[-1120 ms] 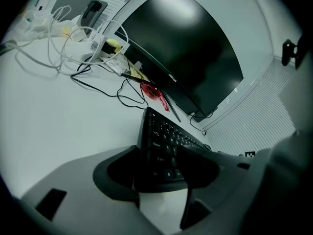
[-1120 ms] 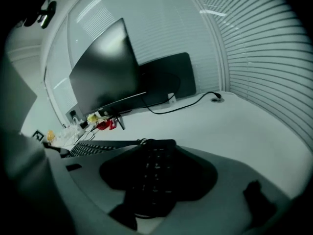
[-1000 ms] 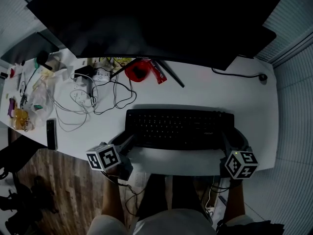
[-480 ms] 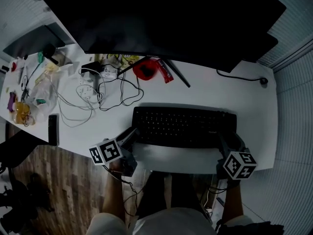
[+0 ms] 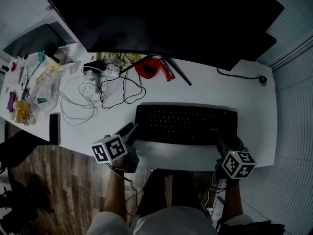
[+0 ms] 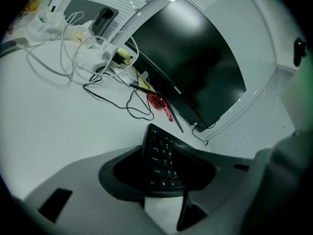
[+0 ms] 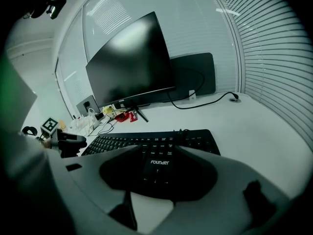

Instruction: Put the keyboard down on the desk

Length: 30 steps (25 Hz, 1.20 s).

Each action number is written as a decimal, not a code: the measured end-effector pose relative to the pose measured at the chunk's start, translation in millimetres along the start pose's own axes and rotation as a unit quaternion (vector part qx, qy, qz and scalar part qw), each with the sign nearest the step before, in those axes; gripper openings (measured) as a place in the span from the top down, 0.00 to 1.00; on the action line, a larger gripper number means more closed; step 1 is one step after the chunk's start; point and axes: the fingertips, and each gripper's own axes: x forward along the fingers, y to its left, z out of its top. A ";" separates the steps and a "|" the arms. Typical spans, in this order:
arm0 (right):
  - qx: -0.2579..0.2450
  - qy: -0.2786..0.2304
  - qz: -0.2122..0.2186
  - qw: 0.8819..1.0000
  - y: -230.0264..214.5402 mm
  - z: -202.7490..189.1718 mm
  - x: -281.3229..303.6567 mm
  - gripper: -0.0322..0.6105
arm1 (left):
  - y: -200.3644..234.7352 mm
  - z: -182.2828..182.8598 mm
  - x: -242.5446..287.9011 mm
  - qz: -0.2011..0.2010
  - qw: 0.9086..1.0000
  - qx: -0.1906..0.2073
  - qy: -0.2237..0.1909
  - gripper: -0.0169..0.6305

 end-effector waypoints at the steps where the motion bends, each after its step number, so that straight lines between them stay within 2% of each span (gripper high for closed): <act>1: -0.003 -0.001 -0.002 1.000 1.4 1.1 -1.4 0.62 | -2.3 1.5 -2.2 0.000 1.000 0.005 -0.001 0.67; 10: 0.007 -0.011 -0.044 0.999 7.4 7.7 -16.5 0.62 | -22.6 8.7 -30.6 0.041 0.996 0.075 -0.036 0.68; 15: 0.005 -0.020 -0.042 0.999 27.6 15.3 -27.7 0.62 | -39.9 7.7 -42.8 0.070 0.989 0.122 -0.047 0.73; 22: -0.012 -0.057 -0.044 0.997 63.0 40.5 -48.4 0.62 | -80.0 21.0 -72.9 0.056 0.980 0.175 -0.077 0.78; 27: -0.008 -0.081 -0.042 0.996 79.3 47.1 -60.4 0.62 | -83.8 33.9 -94.3 0.078 0.970 0.210 -0.091 0.89; 30: 0.000 -0.095 -0.042 0.995 87.2 50.6 -64.8 0.62 | -88.7 41.7 -104.4 0.060 0.969 0.218 -0.100 0.94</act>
